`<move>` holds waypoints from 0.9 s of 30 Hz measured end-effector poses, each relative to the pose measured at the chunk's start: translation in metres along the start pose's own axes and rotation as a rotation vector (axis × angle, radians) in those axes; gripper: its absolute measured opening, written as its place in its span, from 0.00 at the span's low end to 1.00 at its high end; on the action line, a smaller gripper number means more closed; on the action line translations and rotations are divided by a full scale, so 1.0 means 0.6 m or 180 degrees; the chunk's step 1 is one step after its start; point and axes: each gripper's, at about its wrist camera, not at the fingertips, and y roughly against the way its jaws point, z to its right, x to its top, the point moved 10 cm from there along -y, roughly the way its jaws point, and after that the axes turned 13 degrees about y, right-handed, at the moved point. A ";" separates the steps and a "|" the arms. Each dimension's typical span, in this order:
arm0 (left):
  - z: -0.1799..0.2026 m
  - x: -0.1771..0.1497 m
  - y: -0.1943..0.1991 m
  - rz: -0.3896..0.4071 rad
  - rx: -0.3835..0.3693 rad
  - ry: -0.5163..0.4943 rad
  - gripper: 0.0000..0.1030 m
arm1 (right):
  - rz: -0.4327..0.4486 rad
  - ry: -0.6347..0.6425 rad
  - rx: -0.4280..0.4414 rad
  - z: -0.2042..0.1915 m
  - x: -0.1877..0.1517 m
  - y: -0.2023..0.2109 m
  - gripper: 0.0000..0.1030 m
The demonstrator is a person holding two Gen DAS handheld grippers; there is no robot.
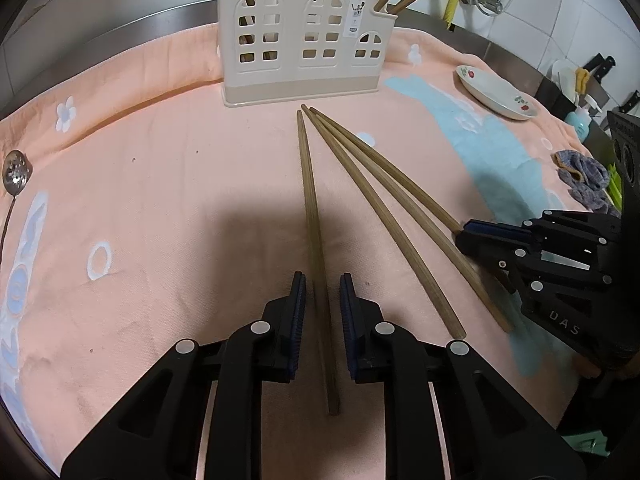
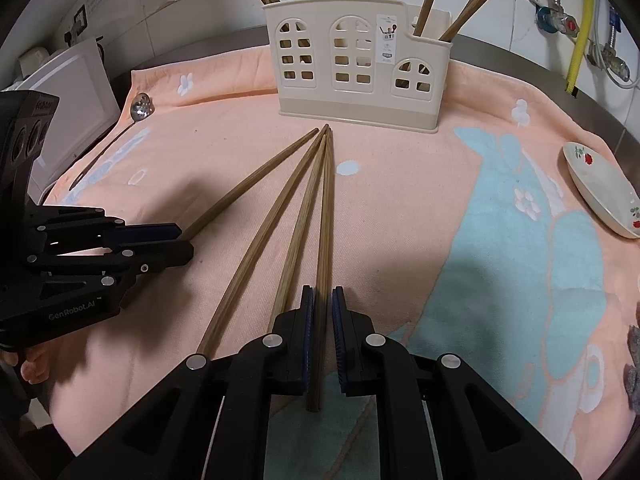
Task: Organize utensils
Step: 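Close the left tool on a chopstick while the right tool closes on another, then lift both held chopsticks upright and carry them over the white holder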
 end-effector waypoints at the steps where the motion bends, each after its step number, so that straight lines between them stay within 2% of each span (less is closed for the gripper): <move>1: 0.000 0.000 -0.001 0.0009 0.0024 -0.0008 0.15 | 0.0001 0.0007 -0.0010 0.000 0.000 0.000 0.09; 7: 0.000 0.001 -0.002 0.0055 0.0168 -0.0051 0.08 | 0.0016 0.0001 -0.0037 0.000 0.000 0.001 0.07; 15: -0.003 0.013 0.015 0.0069 0.0054 0.0024 0.06 | 0.0109 0.0012 -0.0064 0.001 0.014 0.020 0.07; 27: 0.004 0.093 0.095 0.0473 -0.0041 -0.0051 0.06 | 0.0545 0.0047 -0.0166 0.025 0.100 0.100 0.07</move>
